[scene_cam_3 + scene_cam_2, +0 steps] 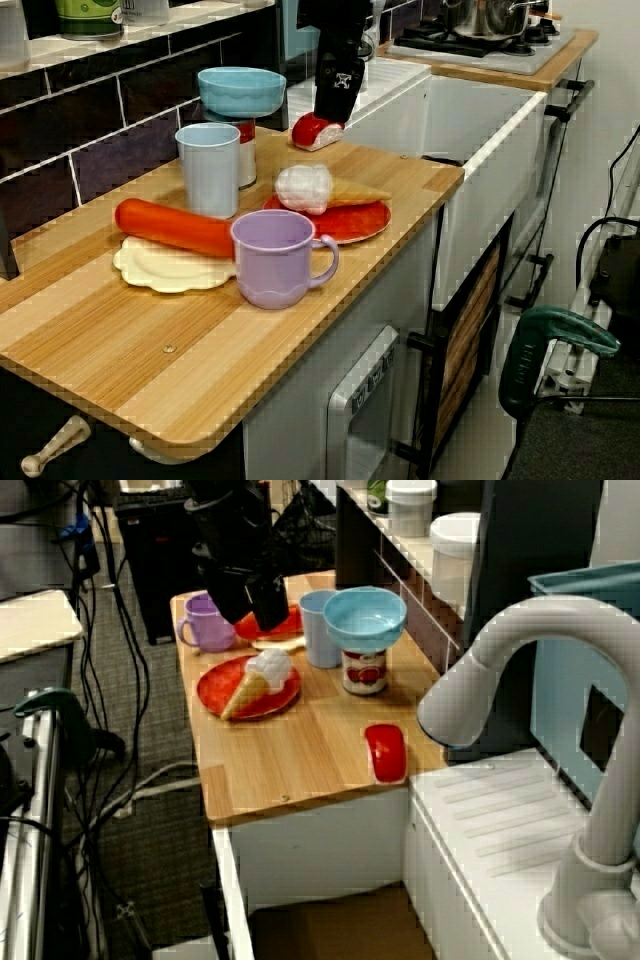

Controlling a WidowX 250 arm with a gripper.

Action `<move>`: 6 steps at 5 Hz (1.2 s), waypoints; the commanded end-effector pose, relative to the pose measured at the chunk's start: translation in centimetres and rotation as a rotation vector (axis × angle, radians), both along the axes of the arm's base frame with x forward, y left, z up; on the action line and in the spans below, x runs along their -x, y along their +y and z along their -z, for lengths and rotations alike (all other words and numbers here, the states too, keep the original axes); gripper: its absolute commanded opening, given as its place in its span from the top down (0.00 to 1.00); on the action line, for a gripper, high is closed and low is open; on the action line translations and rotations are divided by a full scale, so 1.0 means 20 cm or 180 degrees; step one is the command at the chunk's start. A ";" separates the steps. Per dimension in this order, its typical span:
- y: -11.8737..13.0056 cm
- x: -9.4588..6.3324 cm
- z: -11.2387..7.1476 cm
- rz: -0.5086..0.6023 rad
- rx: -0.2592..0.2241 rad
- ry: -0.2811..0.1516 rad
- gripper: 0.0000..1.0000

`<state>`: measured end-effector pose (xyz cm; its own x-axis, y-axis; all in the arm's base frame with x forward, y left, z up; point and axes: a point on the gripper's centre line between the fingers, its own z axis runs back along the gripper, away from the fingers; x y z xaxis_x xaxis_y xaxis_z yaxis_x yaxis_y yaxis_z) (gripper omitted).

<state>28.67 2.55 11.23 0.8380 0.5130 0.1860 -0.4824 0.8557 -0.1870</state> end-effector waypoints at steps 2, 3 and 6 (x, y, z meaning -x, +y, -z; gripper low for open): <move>-0.09 0.01 -0.02 0.0112 -0.0102 -0.0072 0.00; -0.18 0.03 -0.03 0.0231 -0.0085 -0.0067 0.00; -0.56 -0.05 0.04 -0.0417 -0.0278 -0.0137 0.00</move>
<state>28.71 -8.29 9.31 0.7620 0.6016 0.2396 -0.5962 0.7962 -0.1031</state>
